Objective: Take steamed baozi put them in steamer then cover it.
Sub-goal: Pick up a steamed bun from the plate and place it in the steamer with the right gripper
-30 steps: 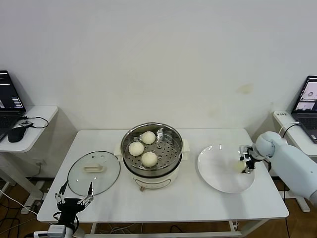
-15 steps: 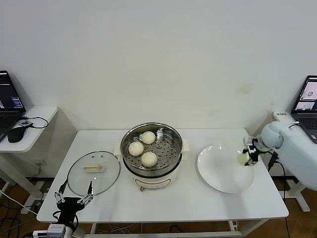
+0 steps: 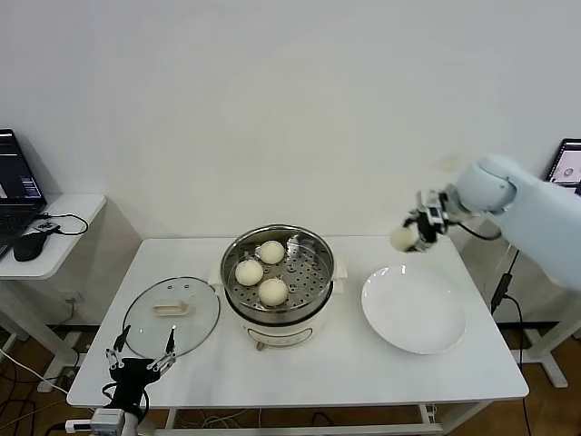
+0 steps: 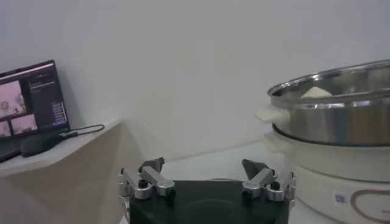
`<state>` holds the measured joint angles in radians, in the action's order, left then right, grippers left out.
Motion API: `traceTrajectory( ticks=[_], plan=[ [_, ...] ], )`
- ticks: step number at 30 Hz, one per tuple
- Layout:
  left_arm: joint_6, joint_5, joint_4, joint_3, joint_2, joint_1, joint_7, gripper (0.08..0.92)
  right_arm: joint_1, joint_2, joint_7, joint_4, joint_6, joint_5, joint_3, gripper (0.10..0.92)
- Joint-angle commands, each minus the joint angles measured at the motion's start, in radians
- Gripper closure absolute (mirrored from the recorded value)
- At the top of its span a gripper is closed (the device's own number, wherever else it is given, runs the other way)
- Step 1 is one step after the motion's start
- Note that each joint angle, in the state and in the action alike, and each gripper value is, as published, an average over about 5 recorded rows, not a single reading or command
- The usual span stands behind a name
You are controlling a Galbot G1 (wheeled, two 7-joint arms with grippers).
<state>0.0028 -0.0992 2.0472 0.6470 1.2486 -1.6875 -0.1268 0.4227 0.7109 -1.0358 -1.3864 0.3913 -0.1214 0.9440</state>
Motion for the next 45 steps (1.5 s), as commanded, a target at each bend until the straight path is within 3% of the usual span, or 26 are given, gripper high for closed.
traceTrajectory(
  ticks=[1,7,14,45],
  plan=[
    [0.001,-0.001,0.004,0.002,0.003,0.001,0.0,0.177,0.248,0.222,0.091,-0.094,0.186,-0.308,0.207,0.415],
    [0.001,-0.008,0.006,0.015,0.004,0.001,0.0,0.177,0.188,0.37,0.125,-0.046,0.237,-0.343,0.227,0.414],
    [0.0,-0.014,0.011,0.026,0.009,-0.002,-0.001,0.177,0.086,0.46,0.133,0.041,0.255,-0.284,0.241,0.414],
    [0.0,-0.015,0.004,0.02,0.01,0.009,0.0,0.177,-0.079,0.497,0.13,0.213,0.222,-0.092,0.17,0.414]
  ],
)
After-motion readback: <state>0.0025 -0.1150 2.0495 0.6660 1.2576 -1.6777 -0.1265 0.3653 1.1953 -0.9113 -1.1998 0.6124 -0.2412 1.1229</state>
